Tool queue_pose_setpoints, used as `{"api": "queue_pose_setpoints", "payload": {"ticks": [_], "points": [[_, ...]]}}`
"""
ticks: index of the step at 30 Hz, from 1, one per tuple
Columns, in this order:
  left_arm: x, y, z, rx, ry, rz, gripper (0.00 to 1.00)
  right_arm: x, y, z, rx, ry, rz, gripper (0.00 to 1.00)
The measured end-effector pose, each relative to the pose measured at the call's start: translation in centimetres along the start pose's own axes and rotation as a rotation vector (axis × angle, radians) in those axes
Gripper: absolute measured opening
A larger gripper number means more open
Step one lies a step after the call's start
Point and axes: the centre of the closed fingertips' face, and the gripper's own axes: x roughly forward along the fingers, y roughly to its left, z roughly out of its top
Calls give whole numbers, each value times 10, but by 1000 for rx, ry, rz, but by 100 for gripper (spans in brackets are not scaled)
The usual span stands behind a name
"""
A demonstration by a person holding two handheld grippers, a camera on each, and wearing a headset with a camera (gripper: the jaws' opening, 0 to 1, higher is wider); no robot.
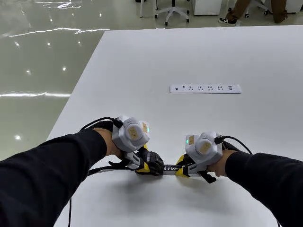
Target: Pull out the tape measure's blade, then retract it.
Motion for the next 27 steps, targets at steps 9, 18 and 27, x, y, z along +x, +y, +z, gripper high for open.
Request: {"api": "queue_pose_setpoints", "payload": {"ticks": [9,18,27], "points": [[0,0,0,-3,-4,5,30,-5,-3,-7,9,5,1,10],[0,0,0,-4,-4,6,30,-9,-4,-13,21,5,-2,10],[0,0,1,-4,-11,5,30,-13,-5,-18,35,6,-8,10]]}}
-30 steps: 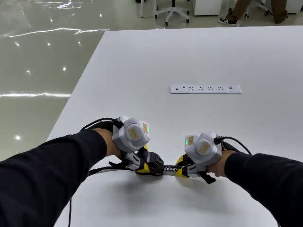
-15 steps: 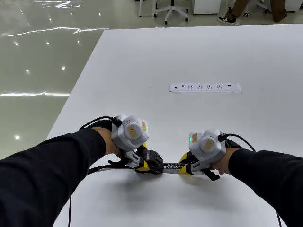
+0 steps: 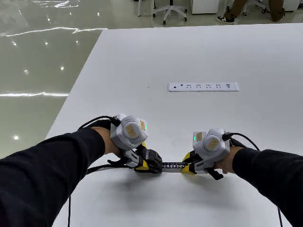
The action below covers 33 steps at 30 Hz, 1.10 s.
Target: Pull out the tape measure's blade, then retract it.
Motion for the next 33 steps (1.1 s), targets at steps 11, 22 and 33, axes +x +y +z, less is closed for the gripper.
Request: {"api": "queue_pose_setpoints", "payload": {"ticks": [11,22,33], "points": [[0,0,1,1,-4,2,30,-5,0,-4,0,5,-2,10],[0,0,1,-1,-6,5,30,-9,-2,-9,0,10,-7,10],[1,0,1,0,-7,7,30,-16,-3,-15,13,18,-10,10]]}}
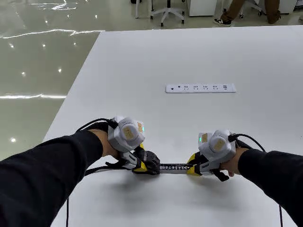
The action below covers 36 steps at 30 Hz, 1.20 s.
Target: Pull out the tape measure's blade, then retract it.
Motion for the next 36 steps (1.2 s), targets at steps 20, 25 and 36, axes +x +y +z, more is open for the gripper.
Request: {"api": "queue_pose_setpoints", "payload": {"ticks": [20,25,36], "points": [[0,0,0,-1,1,6,30,-7,-1,-9,12,8,-7,10],[0,0,0,2,1,4,30,-9,-2,-13,13,9,-8,10],[0,0,0,2,-1,3,30,-15,-4,-20,22,7,-13,10]]}}
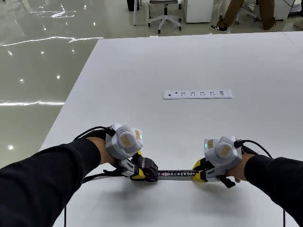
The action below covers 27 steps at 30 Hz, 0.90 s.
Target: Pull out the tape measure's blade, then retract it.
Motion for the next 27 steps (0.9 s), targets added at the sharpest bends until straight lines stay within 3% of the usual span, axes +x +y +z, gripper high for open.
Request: {"api": "queue_pose_setpoints", "payload": {"ticks": [27], "points": [[0,-1,1,0,-2,3,30,-11,-3,-16,27,-8,-13,10]]}}
